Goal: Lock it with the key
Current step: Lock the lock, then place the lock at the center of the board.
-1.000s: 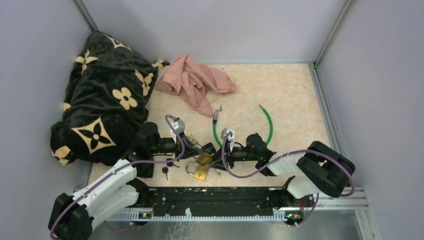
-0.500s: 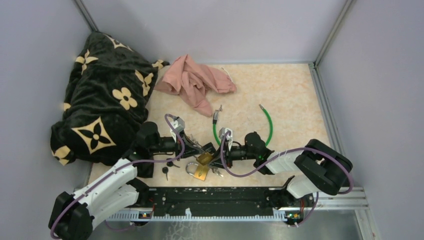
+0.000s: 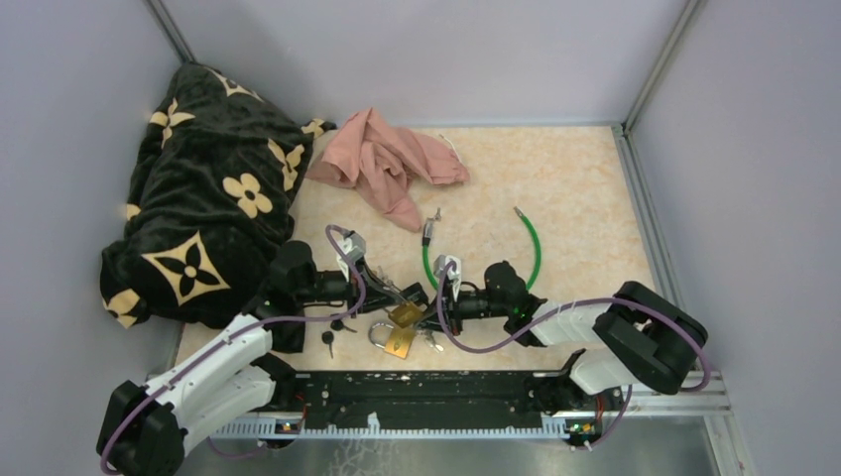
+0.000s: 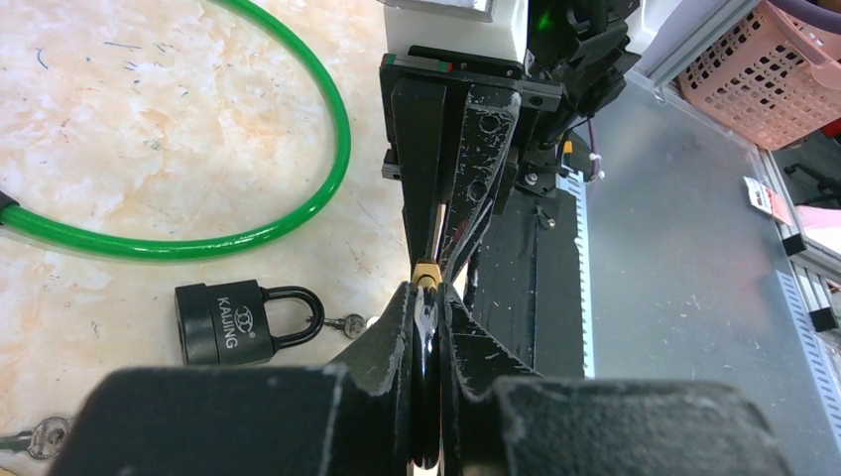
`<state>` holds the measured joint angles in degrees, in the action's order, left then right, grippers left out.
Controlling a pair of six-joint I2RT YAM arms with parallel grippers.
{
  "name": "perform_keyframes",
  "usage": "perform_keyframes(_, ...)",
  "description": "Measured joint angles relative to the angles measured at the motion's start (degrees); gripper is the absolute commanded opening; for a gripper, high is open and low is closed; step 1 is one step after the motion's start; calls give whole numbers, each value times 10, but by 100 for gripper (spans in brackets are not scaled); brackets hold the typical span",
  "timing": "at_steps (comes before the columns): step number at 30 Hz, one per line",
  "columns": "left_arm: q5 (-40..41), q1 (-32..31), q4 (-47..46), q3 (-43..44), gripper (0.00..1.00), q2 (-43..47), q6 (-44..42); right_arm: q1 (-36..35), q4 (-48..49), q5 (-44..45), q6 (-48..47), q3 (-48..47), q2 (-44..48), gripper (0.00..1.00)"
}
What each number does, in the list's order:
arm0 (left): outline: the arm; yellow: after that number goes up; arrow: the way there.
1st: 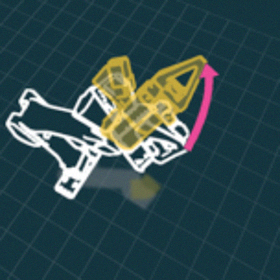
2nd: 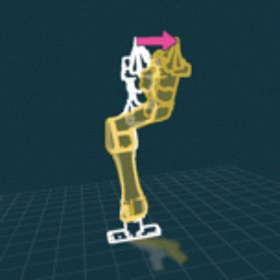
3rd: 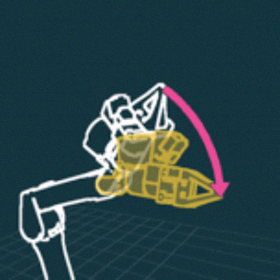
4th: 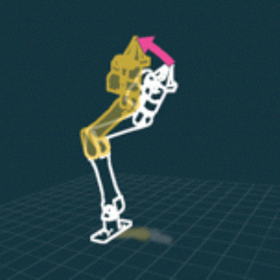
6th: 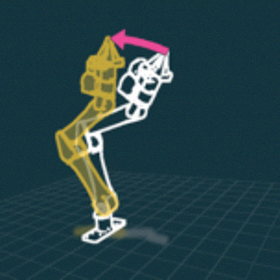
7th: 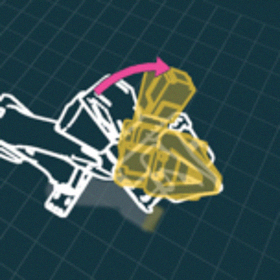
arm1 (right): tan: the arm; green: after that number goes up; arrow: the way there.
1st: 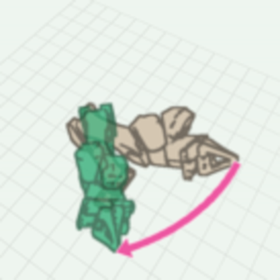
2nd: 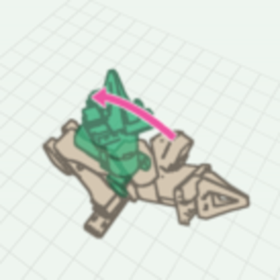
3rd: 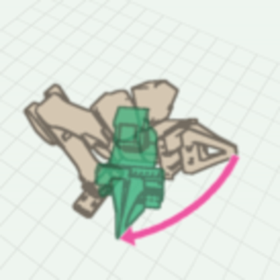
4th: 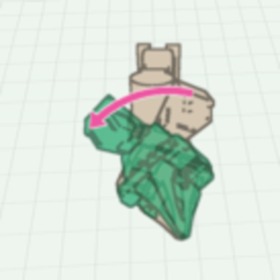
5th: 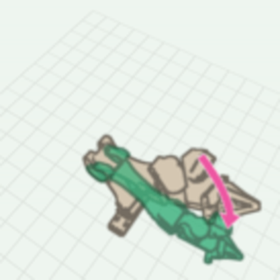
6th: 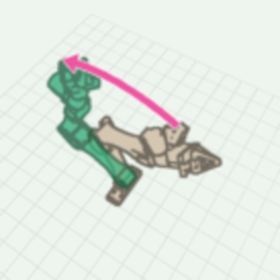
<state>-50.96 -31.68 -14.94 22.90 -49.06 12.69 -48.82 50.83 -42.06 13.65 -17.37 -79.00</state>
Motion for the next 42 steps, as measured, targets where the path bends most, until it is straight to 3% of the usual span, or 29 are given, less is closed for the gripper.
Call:
perform_keyframes(7, -2, 40, 15, 12, 0, 0, 12, 9, -27, 41, 0, 0, 36, 0)
perform_keyframes(14, -31, 139, 10, 35, 0, 15, 58, 41, -51, 80, 3, -19, 92, 0)
perform_keyframes(17, -21, 176, -10, 44, 0, 33, 73, 50, -105, 81, -2, -7, 107, 0)
perform_keyframes(22, -16, 182, -13, 46, 0, 48, 73, 52, -177, 82, -6, -3, 107, 0)
perform_keyframes(25, 40, 188, 18, 46, 0, 49, 73, 52, -198, 82, -4, -5, 108, 0)
perform_keyframes(29, 194, 215, 61, 40, 0, 40, 75, 47, -244, 100, -1, -48, 107, 0)
perform_keyframes(33, 355, 253, 62, 10, 0, 1, 75, 23, -260, 130, 1, -164, 59, 0)
perform_keyframes(37, 443, 279, 49, -39, 0, -33, 88, 9, -226, 148, 30, -296, -53, 0)
perform_keyframes(39, 475, 282, 45, -61, 9, -38, 92, 6, -209, 152, 54, -344, -110, 0)
perform_keyframes(40, 491, 283, 37, -70, 20, -37, 98, 4, -201, 153, 69, -374, -148, 0)
perform_keyframes(42, 511, 285, 26, -76, 54, -33, 105, -1, -196, 154, 96, -419, -206, 0)
